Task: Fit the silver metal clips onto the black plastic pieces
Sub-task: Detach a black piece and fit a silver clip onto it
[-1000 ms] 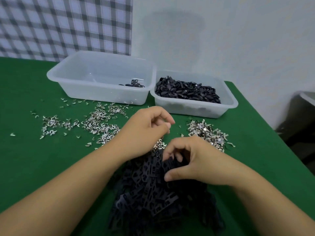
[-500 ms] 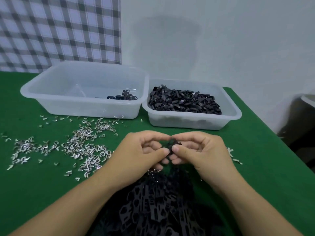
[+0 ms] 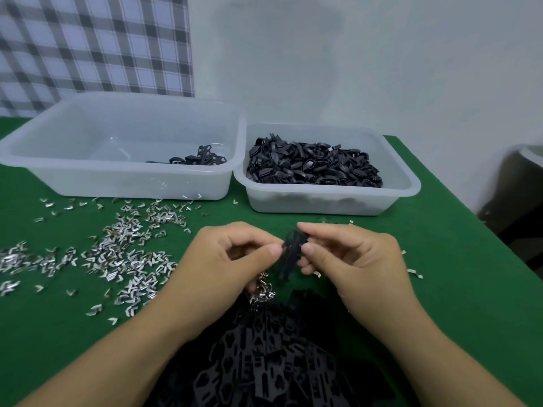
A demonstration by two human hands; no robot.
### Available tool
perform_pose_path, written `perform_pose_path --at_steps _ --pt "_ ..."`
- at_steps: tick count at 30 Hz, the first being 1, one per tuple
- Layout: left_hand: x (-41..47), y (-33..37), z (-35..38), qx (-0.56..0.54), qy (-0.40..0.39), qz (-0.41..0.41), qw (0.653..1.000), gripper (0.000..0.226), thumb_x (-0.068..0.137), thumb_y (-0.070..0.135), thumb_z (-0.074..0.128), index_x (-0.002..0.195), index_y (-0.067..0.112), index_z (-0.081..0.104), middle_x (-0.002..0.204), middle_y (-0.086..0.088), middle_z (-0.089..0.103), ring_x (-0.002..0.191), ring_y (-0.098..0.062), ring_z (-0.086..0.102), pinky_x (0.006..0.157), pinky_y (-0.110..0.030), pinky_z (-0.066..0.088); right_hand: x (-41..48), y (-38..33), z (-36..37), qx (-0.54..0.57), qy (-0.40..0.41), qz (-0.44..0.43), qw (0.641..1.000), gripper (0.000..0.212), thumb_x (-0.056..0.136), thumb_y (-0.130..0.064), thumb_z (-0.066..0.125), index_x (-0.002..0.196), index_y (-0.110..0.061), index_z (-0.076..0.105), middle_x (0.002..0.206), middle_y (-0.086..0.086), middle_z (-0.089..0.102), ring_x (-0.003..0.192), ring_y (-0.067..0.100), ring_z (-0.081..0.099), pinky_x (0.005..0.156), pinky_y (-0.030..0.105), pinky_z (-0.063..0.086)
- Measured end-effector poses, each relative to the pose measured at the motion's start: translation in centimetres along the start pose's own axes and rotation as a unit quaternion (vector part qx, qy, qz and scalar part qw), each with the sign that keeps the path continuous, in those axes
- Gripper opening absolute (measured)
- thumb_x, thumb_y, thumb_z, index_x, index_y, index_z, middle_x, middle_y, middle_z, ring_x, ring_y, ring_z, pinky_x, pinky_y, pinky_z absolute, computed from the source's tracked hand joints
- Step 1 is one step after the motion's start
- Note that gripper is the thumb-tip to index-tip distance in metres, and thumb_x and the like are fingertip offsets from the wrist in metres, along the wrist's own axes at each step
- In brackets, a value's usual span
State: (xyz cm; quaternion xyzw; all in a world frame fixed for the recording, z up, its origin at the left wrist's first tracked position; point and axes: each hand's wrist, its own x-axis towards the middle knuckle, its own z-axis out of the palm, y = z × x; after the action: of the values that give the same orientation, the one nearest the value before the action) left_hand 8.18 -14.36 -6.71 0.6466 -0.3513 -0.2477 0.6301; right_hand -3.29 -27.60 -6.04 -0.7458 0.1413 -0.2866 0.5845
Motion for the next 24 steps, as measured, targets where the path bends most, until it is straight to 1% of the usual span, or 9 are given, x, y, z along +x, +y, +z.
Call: perform_pose_path --at_steps 3,6,10,14,16,18,20,22,24 --pt "-0.1 -0.1 0.2 0.014 -0.001 -0.023 1.000 0.014 0.079 0.007 0.070 0.076 0.020 0.074 0.048 0.002 0.060 0.039 -0.006 0.049 0.041 -0.015 0.041 0.0 -0.1 0.0 -0.016 0.002 -0.016 1.000 0.034 0.075 0.008 0.068 0.094 -0.020 0.071 0.074 -0.001 0.071 0.059 0.007 0.064 0.061 0.016 0.052" --pt "0.0 -0.1 0.4 -0.018 -0.003 -0.041 0.999 0.018 0.080 -0.001 0.066 0.069 0.013 0.068 0.054 -0.006 0.064 0.044 -0.014 0.061 0.043 -0.020 0.050 0.0 -0.3 -0.1 -0.006 0.004 -0.019 1.000 0.025 0.075 0.004 0.069 0.091 -0.015 0.068 0.073 0.003 0.071 0.059 0.009 0.064 0.061 0.017 0.052" --pt "0.1 0.1 0.4 -0.085 0.020 -0.045 0.995 0.017 0.083 -0.006 0.060 0.072 0.006 0.062 0.060 -0.011 0.068 0.053 -0.023 0.069 0.048 -0.023 0.055 -0.2 -0.3 -0.1 -0.020 -0.028 -0.020 0.999 0.021 0.069 -0.005 0.076 0.084 -0.018 0.069 0.079 0.001 0.071 0.068 0.009 0.066 0.065 0.018 0.053" --pt "-0.1 0.6 0.6 -0.108 0.015 -0.050 0.993 0.009 0.082 -0.004 0.061 0.076 0.002 0.063 0.068 -0.019 0.071 0.061 -0.023 0.072 0.053 -0.023 0.057 -0.3 -0.4 0.2 -0.024 -0.026 -0.023 0.999 0.026 0.071 0.005 0.073 0.085 -0.016 0.067 0.077 0.007 0.070 0.067 0.018 0.067 0.065 0.023 0.056" --pt "-0.1 0.9 0.6 -0.114 0.013 -0.040 0.993 0.003 0.074 0.007 0.068 0.077 0.005 0.068 0.072 -0.019 0.071 0.064 -0.024 0.072 0.055 -0.023 0.058 0.0 -0.6 -0.3 -0.001 0.006 -0.029 1.000 0.019 0.075 0.004 0.069 0.084 -0.012 0.065 0.071 0.007 0.069 0.059 0.015 0.067 0.060 0.020 0.054" --pt "-0.3 0.9 0.7 -0.108 0.019 -0.034 0.993 0.015 0.069 0.018 0.070 0.081 0.009 0.072 0.071 -0.016 0.071 0.064 -0.023 0.073 0.055 -0.021 0.057 0.2 -0.8 -0.7 -0.013 0.021 -0.043 0.999 0.015 0.076 0.002 0.069 0.081 -0.013 0.069 0.070 0.005 0.070 0.056 0.011 0.065 0.058 0.018 0.052" --pt "-0.2 0.9 0.9 -0.088 0.032 -0.028 0.995 0.006 0.077 0.012 0.068 0.078 0.009 0.073 0.067 -0.015 0.071 0.059 -0.020 0.072 0.052 -0.019 0.055 0.2 -0.9 -0.7 -0.033 0.022 -0.050 0.998 0.017 0.076 0.000 0.069 0.080 -0.016 0.071 0.069 0.003 0.070 0.055 0.009 0.064 0.058 0.018 0.052" --pt "-0.2 0.5 1.0 -0.063 0.063 -0.020 0.996 0.011 0.080 0.004 0.067 0.074 0.010 0.073 0.064 -0.014 0.071 0.057 -0.020 0.071 0.051 -0.018 0.054 0.1 -1.0 -0.8 -0.043 0.025 -0.049 0.998 0.018 0.078 -0.002 0.067 0.085 -0.018 0.072 0.071 0.001 0.071 0.058 0.008 0.065 0.059 0.018 0.053" --pt "-0.1 0.1 0.9 -0.047 0.108 -0.009 0.993 0.012 0.080 0.005 0.068 0.073 0.013 0.073 0.063 -0.010 0.071 0.056 -0.021 0.071 0.051 -0.020 0.055 0.2 -0.9 -1.5 -0.094 0.041 -0.041 0.994 0.018 0.080 -0.008 0.068 0.088 -0.023 0.072 0.074 -0.004 0.072 0.064 0.005 0.065 0.064 0.016 0.052"
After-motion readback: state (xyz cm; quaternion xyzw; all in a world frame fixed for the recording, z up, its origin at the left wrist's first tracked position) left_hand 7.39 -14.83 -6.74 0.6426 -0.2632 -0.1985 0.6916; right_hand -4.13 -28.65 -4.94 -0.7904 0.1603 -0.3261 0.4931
